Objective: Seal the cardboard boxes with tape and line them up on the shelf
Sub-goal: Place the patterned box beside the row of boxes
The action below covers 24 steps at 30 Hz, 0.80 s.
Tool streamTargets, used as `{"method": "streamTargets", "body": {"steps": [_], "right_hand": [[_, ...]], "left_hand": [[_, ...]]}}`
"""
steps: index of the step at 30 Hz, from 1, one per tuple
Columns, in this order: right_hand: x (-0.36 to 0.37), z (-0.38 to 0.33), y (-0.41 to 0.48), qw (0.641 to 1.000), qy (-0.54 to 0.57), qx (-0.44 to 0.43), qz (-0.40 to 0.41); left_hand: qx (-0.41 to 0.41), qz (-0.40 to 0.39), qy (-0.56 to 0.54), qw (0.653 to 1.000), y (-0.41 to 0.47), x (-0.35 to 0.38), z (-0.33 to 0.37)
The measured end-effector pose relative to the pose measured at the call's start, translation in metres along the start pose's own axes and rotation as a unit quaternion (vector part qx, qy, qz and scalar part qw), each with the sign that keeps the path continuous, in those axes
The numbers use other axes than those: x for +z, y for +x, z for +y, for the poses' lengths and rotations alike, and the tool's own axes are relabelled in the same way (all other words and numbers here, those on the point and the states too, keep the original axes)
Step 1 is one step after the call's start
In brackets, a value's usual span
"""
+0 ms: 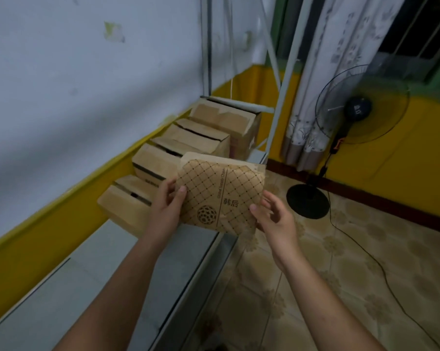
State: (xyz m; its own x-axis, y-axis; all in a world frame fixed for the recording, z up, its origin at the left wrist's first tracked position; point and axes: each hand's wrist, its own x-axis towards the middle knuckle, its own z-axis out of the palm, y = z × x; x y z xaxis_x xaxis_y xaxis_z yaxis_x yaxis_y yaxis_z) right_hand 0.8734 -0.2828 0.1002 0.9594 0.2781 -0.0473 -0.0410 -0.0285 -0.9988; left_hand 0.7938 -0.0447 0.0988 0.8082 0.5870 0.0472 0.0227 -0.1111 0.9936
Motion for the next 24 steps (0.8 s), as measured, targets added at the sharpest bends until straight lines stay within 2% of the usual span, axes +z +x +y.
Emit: {"method": "streamTargets", "body": {"steps": [6, 12, 19, 21, 24], "right_hand": [[0.014, -0.015, 0.100, 0.999, -0.014, 0.007, -0.032], [0.057, -0.034, 0.165, 0.994, -0.009, -0.005, -0.106], [0.134, -0.029, 0.199, 0.970, -0.005, 0.023, -0.241], [0.153, -0.026, 0.203, 0.956, -0.003, 0.041, -0.289], [0.177, -0.018, 0.201, 0.930, 0.031, 0.120, -0.346]], "left_hand": [[-0.003, 0.019, -0.038, 0.999, 0.083, 0.017, 0.005], [0.021, 0.086, 0.001, 0.996, 0.135, -0.011, 0.012], [0.008, 0.254, 0.027, 0.967, 0.137, -0.071, -0.005], [0.003, 0.321, 0.001, 0.947, 0.132, -0.085, -0.009], [-0.030, 0.427, -0.087, 0.900, 0.121, -0.097, -0.014]]}}
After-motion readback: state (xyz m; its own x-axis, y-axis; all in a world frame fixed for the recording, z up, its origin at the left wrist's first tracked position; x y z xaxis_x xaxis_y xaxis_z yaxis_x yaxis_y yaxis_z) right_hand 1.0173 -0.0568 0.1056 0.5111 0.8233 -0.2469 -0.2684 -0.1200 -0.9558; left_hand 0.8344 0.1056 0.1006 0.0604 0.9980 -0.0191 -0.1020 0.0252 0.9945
